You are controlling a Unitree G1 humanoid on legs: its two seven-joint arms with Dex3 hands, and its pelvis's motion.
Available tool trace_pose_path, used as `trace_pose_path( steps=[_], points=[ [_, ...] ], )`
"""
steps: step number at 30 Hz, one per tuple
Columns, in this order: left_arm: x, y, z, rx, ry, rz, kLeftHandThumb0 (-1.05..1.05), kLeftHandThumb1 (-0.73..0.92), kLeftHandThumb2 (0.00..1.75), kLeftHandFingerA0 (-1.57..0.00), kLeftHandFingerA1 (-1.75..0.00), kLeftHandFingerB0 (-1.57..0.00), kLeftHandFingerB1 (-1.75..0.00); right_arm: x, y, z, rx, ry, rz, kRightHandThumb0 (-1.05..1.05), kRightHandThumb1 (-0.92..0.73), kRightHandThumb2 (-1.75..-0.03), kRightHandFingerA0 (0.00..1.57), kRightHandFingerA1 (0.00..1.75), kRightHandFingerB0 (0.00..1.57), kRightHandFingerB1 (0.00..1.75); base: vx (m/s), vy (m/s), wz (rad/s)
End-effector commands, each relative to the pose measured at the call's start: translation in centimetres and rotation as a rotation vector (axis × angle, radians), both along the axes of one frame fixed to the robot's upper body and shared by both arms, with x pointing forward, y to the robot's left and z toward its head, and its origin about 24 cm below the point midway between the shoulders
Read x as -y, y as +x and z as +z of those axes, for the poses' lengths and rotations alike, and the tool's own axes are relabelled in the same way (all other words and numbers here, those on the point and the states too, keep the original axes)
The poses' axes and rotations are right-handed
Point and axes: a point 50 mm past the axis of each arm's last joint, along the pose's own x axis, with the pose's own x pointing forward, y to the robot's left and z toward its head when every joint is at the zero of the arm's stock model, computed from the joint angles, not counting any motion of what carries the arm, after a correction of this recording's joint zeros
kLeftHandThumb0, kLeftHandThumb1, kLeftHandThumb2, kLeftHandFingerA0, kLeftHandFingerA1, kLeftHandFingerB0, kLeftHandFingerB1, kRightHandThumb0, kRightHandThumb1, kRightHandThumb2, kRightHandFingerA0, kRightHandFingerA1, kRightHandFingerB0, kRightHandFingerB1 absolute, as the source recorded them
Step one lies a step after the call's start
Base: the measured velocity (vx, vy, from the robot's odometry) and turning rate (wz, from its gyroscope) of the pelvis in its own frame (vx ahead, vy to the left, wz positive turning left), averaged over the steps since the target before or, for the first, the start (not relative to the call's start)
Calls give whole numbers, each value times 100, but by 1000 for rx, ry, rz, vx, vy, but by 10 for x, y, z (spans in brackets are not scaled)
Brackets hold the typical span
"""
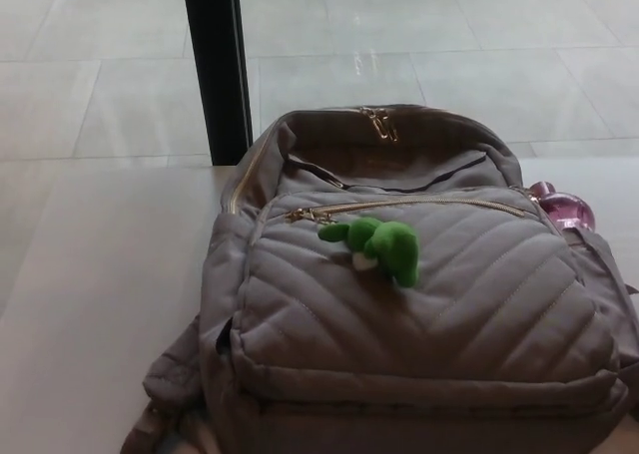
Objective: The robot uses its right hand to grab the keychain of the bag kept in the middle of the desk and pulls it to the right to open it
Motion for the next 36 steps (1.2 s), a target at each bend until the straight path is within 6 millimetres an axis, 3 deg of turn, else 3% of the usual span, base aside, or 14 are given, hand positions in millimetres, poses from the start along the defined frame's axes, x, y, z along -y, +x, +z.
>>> trace_pose_path(
  steps=[1,7,12,15,16,17,18,20,22,27,28,29,30,36],
  points=[
    [-6,-4,2,-3,-17,36,-69,-6,121,-87,-135,-83,-119,12,-2,11,121,68,-156,-63,-52,-86,57,80,17,45,0,0,0],
    [-6,-4,1,-30,-5,28,-73,-7,118,-91,-139,-80,-118,27,12,32,274,78,-274,-62,-66,-60,49,61,17,30,0,0,0],
    [-6,-3,2,-39,-7,13,-68,-4,116,-101,-136,-76,-113,32,67,88,528,68,-276,-72,-56,-89,39,58,7,30,0,0,0],
    [-7,-5,1,-20,-29,55,-65,-7,116,-92,-134,-84,-117,18,105,132,729,105,-236,-74,-54,-90,49,65,5,37,5,2,2],
    [-7,-6,1,-22,-27,50,-69,-13,125,-73,-137,-77,-120,14,115,143,767,104,-213,-73,-66,-60,49,58,10,35,0,0,0],
    [-7,-5,1,-21,-30,48,-67,-7,117,-92,-135,-87,-119,8,125,155,805,108,-193,-74,-50,-90,44,61,9,46,0,0,0],
    [-6,-4,1,-18,-34,45,-70,-8,118,-93,-137,-84,-119,1,133,168,830,96,-170,-76,-66,-60,49,54,16,36,0,0,0],
    [-6,-3,2,-19,-33,36,-65,-7,117,-94,-136,-86,-119,-13,144,185,840,46,-98,-74,-53,-90,45,63,12,45,0,0,0],
    [-6,-4,2,-29,-35,28,-81,-9,119,-82,-133,-76,-118,-28,153,195,843,24,-27,-64,-66,-60,53,61,23,31,0,0,0],
    [-12,-7,6,10,-1,40,-105,18,130,-86,-143,-57,-122,-43,148,175,702,-1,77,-70,-51,-86,60,71,24,46,0,0,0],
    [-14,-9,7,13,20,41,-103,21,126,-73,-146,-54,-134,-42,145,168,672,-4,73,-65,-62,-59,61,63,29,36,0,0,0],
    [-18,-12,9,16,50,54,-105,22,131,-124,-158,-62,-123,-31,135,144,595,39,28,-62,-62,-59,53,61,28,37,0,0,0],
    [-21,-15,10,12,53,57,-99,21,141,-74,-150,-53,-137,-25,128,132,578,84,0,-57,-63,-59,52,70,25,38,0,0,0],
    [-32,-24,15,-59,66,84,-84,21,139,-97,-134,-68,-116,11,94,86,458,128,-266,-54,-52,-83,47,77,19,47,0,0,0]
  ],
)
